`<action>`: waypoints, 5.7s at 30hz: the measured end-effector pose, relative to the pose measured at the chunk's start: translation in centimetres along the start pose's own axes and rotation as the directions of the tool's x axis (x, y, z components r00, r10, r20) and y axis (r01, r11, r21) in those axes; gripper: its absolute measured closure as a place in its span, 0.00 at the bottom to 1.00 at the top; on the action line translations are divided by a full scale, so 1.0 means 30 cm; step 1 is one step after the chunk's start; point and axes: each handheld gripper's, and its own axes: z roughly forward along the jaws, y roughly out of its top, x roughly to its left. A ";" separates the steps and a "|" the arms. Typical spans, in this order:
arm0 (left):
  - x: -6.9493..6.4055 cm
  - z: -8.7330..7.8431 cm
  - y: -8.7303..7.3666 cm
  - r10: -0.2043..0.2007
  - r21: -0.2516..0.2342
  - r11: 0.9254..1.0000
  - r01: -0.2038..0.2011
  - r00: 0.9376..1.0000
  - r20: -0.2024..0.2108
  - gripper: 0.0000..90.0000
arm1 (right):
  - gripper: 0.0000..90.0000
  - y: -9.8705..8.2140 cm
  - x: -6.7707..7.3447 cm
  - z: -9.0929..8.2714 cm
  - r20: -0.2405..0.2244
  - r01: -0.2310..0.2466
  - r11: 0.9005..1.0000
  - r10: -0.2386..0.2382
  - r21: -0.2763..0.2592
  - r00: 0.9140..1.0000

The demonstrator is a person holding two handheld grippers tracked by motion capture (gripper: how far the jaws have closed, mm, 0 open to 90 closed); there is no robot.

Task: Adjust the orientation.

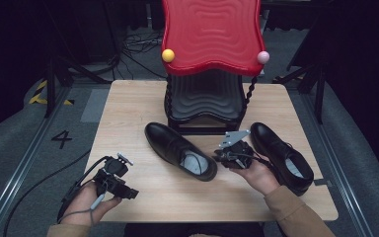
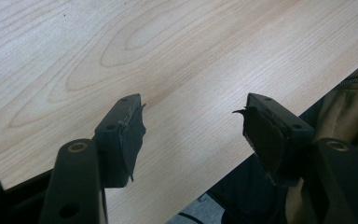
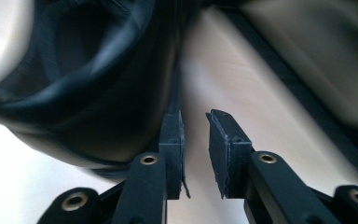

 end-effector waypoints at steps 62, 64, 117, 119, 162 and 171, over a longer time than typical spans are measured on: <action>0.021 -0.019 0.018 0.006 -0.064 0.998 -0.004 1.000 0.028 0.44 | 0.86 0.185 0.313 0.004 -0.280 0.097 0.967 -0.028 0.235 0.960; 0.020 -0.017 0.021 0.012 -0.060 0.998 -0.010 0.999 0.029 0.44 | 0.81 0.184 0.284 -0.014 -0.316 0.066 0.978 0.000 0.198 0.949; -0.040 0.040 0.218 0.171 -0.030 0.985 -0.169 0.983 0.060 0.45 | 0.95 -0.100 -0.003 -0.159 -0.024 -0.477 0.877 0.479 0.062 0.877; -0.046 0.047 0.237 0.185 -0.029 0.983 -0.183 0.981 0.065 0.46 | 0.95 -0.124 -0.022 -0.173 0.008 -0.505 0.863 0.505 0.028 0.863; -0.049 0.062 0.289 0.196 -0.035 0.980 -0.194 0.979 0.063 0.44 | 0.55 -0.332 -0.241 -0.534 0.199 -0.637 0.763 0.611 0.112 0.766; -0.052 0.068 0.289 0.192 -0.029 0.981 -0.190 0.979 0.067 0.44 | 0.55 -0.378 -0.258 -0.457 0.185 -0.652 0.707 0.627 0.273 0.757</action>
